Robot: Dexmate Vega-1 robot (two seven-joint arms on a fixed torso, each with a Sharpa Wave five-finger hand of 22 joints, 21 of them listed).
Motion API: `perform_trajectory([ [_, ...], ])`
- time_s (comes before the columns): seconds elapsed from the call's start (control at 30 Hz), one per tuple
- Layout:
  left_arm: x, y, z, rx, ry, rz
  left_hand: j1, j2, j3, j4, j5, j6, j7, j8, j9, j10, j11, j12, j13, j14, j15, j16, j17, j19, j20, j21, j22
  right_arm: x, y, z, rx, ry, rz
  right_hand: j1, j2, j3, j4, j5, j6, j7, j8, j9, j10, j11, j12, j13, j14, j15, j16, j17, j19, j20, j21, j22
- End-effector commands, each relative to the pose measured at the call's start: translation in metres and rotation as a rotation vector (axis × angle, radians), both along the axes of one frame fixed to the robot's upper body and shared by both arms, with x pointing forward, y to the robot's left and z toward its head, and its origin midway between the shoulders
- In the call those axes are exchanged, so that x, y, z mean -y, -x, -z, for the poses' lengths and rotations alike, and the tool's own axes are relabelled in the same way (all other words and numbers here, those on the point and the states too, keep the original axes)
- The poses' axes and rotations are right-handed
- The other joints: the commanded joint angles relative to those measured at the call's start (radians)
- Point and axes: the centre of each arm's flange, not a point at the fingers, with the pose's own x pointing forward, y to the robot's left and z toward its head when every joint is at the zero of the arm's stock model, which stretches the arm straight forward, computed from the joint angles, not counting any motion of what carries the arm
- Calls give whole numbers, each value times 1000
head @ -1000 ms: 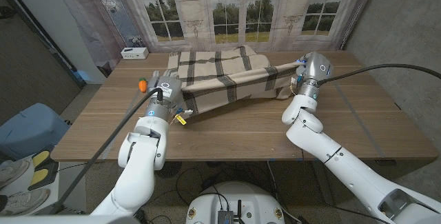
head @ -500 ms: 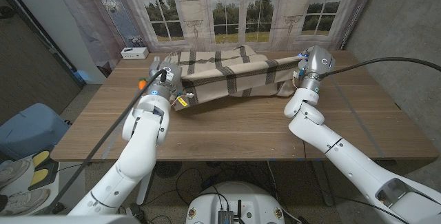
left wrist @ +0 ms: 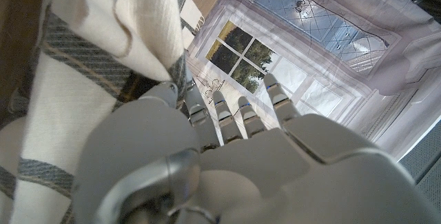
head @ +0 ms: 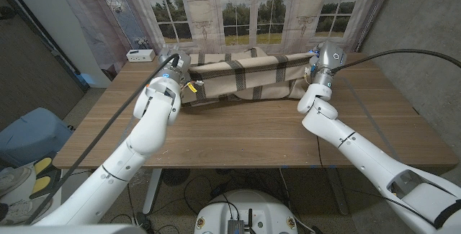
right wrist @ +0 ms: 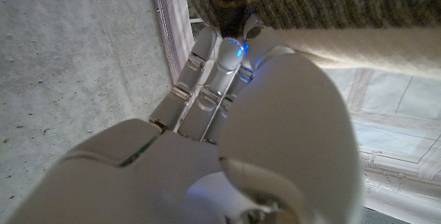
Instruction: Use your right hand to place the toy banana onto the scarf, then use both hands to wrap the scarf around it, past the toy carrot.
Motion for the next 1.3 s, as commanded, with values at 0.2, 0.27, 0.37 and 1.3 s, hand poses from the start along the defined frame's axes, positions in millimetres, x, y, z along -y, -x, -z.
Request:
perform_trajectory([
  [0.2, -8, -46, -42, -22, -65, -19, -3, -13, -10, 2, 15, 33, -40, -6, -8, -5, 0, -1, -1, 1, -6, -1, 1, -6, -3, 3, 2, -6, -33, -28, -30, 42, -4, -9, 3, 13, 1, 3, 0, -2, -3, 4, 98, 93, 2, 74, -4, 3, 4, 3, -9, -16, 10, 2],
  [0.27, -9, -51, -45, -20, -75, -21, -4, -14, -11, 2, 17, 33, -42, -7, -10, -5, 1, -1, -1, 1, -6, -1, 1, -6, -5, 3, 2, -7, -38, -31, -35, 43, -6, -9, 3, 14, 1, 3, 0, -2, -3, 4, 99, 94, 2, 74, -5, 3, 4, 3, -10, -17, 11, 2],
  [0.37, -9, -58, -50, -21, -85, -24, -5, -17, -14, 2, 20, 37, -43, -8, -14, -6, -2, -1, -1, -1, -9, -2, 0, -6, -6, 3, 2, -8, -45, -34, -42, 45, -7, -10, 3, 16, 1, 3, -1, -1, -4, 4, 99, 94, 1, 74, -5, 3, 5, 3, -11, -17, 13, 2],
  [1.3, -32, -111, -68, -59, -71, -16, -5, -22, -27, 4, 48, 53, -37, -22, -47, 5, -7, 5, -5, 1, -22, 0, 0, -4, -13, 4, 0, -29, -104, -53, -117, 91, -43, -15, 0, 25, 1, 4, -5, -2, -7, 6, 98, 92, -6, 77, -9, 3, 6, 3, -18, -18, 27, 1],
])
